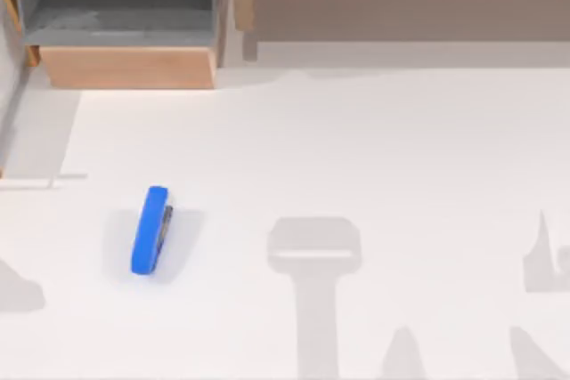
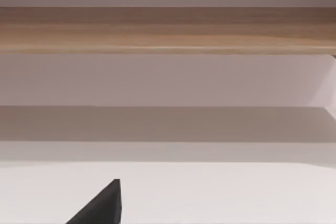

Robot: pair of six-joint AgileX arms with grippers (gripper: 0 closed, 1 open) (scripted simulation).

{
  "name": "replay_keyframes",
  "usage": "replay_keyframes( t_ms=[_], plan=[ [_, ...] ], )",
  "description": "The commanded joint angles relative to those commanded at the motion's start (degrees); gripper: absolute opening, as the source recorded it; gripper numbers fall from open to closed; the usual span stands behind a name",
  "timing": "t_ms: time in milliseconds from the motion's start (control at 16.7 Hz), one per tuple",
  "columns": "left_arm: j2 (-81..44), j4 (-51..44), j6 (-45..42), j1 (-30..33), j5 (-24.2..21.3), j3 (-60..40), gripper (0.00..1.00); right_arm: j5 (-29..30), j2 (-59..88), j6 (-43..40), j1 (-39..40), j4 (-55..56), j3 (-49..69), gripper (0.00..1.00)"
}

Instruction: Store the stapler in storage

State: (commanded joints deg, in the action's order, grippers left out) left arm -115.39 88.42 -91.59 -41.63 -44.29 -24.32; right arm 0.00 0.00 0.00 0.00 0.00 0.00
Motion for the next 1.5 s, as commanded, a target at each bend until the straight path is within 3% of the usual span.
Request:
replay_keyframes(
  t_ms=[300, 540, 720, 1200, 1500],
  plan=[
    [2.93, -3.56, 2.48, 3.62, -1.09, 1.32, 1.0, 0.0, 0.0, 0.0, 0.0, 0.0, 0.0, 1.0],
    [10.86, -15.99, 11.82, 13.91, -1.89, 2.11, 1.0, 0.0, 0.0, 0.0, 0.0, 0.0, 0.0, 1.0],
    [15.16, -30.56, 22.59, 23.83, 0.84, -1.45, 1.0, 0.0, 0.0, 0.0, 0.0, 0.0, 0.0, 1.0],
    [15.07, -84.18, 58.87, 49.46, 18.53, -22.08, 1.0, 0.0, 0.0, 0.0, 0.0, 0.0, 0.0, 1.0],
    [12.05, -117.21, 82.14, 59.79, 32.18, -37.21, 1.0, 0.0, 0.0, 0.0, 0.0, 0.0, 0.0, 1.0]
  ],
)
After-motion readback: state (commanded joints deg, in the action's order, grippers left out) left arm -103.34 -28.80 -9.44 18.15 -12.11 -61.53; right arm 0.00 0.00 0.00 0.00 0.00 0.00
